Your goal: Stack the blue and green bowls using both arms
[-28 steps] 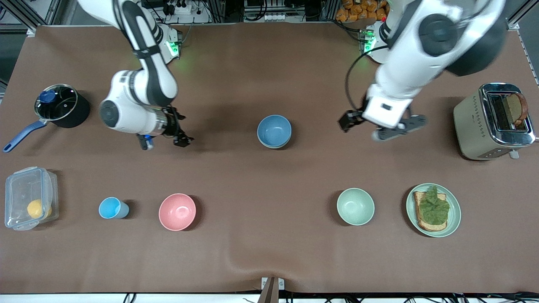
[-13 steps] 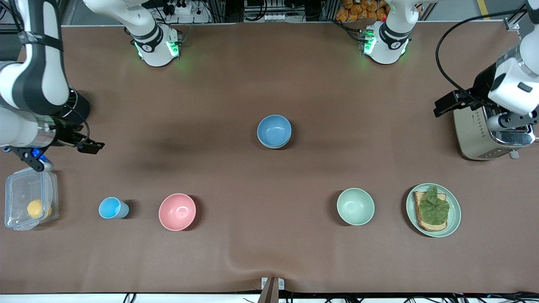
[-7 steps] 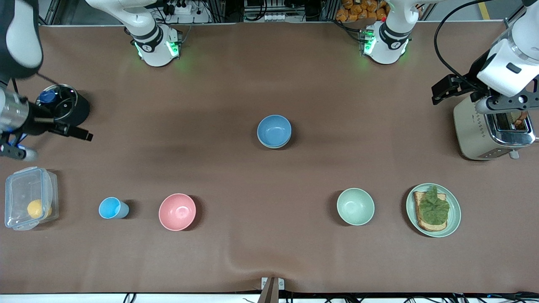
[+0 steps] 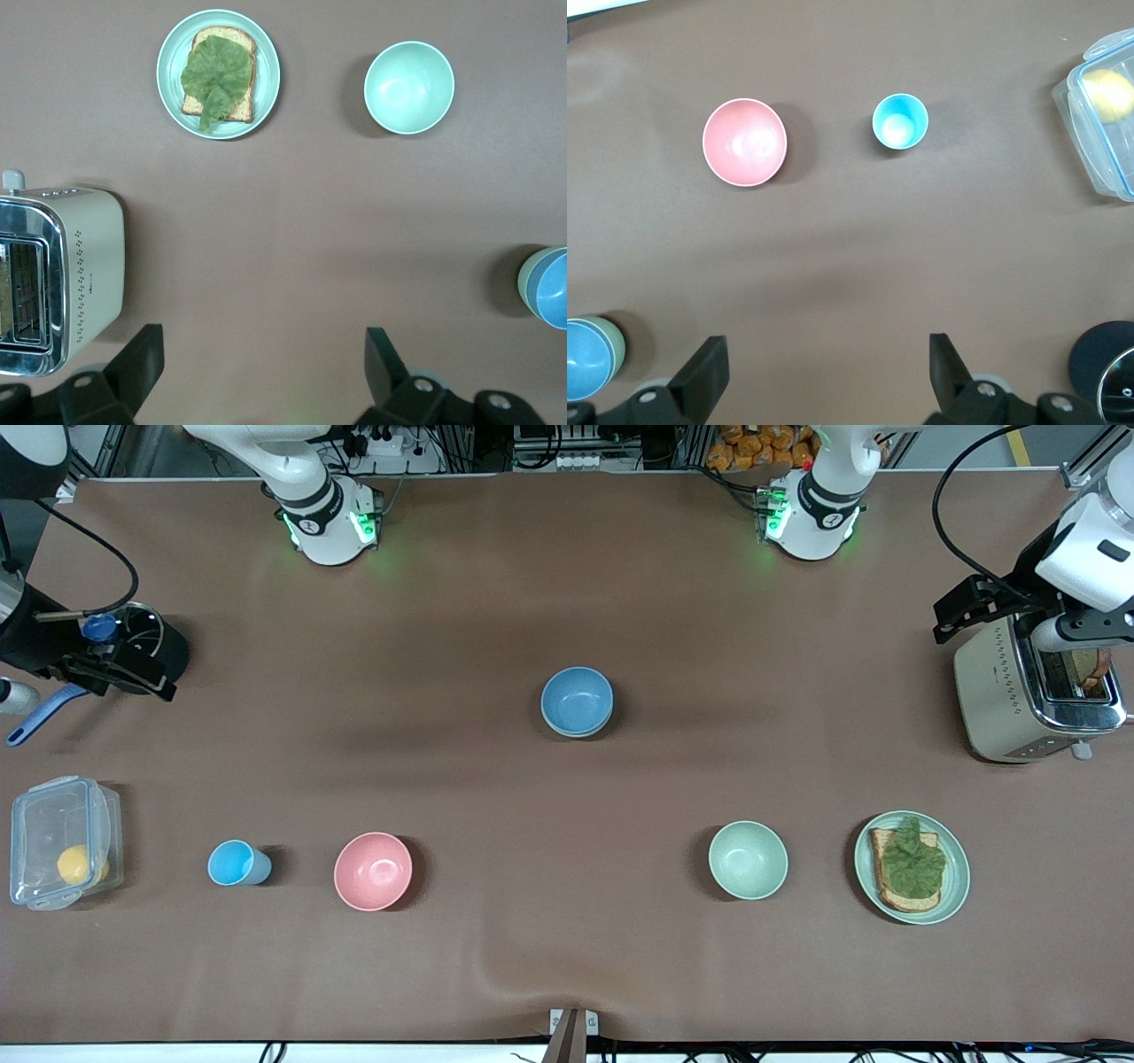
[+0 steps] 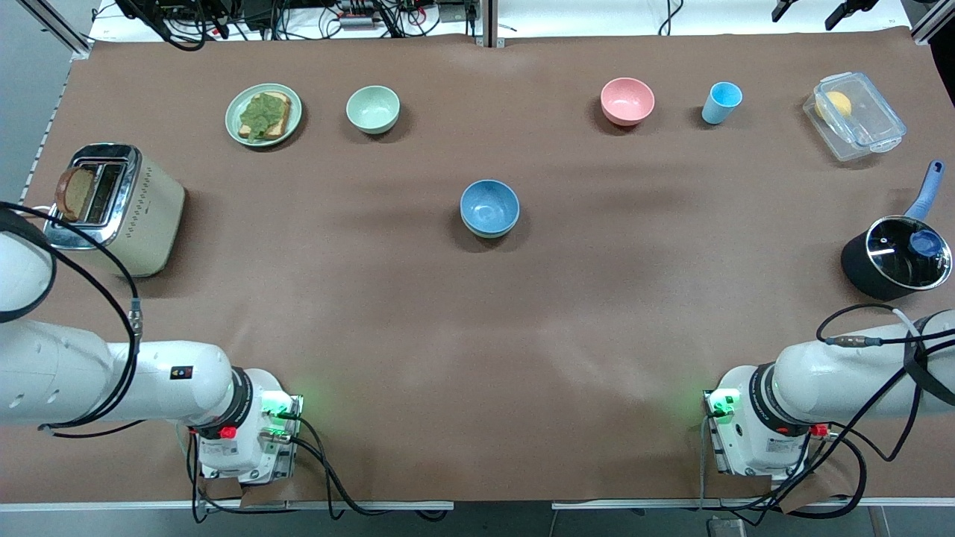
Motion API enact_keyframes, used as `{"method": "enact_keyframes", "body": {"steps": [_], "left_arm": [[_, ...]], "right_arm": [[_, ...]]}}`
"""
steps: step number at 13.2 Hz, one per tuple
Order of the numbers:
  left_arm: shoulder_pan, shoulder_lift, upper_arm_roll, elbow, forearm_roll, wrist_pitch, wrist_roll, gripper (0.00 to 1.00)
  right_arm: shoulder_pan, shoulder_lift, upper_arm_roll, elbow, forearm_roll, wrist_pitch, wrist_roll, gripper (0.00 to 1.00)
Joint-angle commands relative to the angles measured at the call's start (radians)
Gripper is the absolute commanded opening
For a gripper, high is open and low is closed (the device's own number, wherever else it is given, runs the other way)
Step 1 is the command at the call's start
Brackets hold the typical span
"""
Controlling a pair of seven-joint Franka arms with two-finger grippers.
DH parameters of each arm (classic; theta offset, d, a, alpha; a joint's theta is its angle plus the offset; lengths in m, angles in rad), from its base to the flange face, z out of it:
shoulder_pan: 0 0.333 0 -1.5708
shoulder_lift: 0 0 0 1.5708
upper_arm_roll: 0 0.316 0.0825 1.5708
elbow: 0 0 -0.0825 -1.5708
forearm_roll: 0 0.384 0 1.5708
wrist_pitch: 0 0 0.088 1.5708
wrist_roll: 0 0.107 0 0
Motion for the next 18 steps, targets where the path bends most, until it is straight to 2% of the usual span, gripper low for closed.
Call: {"method": "enact_keyframes", "body": {"steps": [1, 11, 14, 18], "left_arm": [[-0.004, 0.001, 0.001, 0.02, 0.021, 0.006, 0.01, 1.0], [-0.011, 0.001, 0.001, 0.022, 0.018, -0.003, 0.012, 1.0], [-0.011, -0.001, 0.001, 0.02, 0.015, -0.003, 0.01, 1.0], [-0.008, 0.004, 0.001, 0.02, 0.01, -0.007, 0.003, 1.0]], "right_arm": [[-0.043, 0.002, 0.029, -0.003, -0.012, 0.008, -0.015, 1.0], [-0.029, -0.005, 0.032, 0.003, -0.018, 0.02, -0.015, 1.0], [-0.033, -0.005, 0.067, 0.009, -0.099, 0.045, -0.015, 1.0], [-0.036, -0.005, 0.072, 0.009, -0.115, 0.041, -0.046, 1.0]]}}
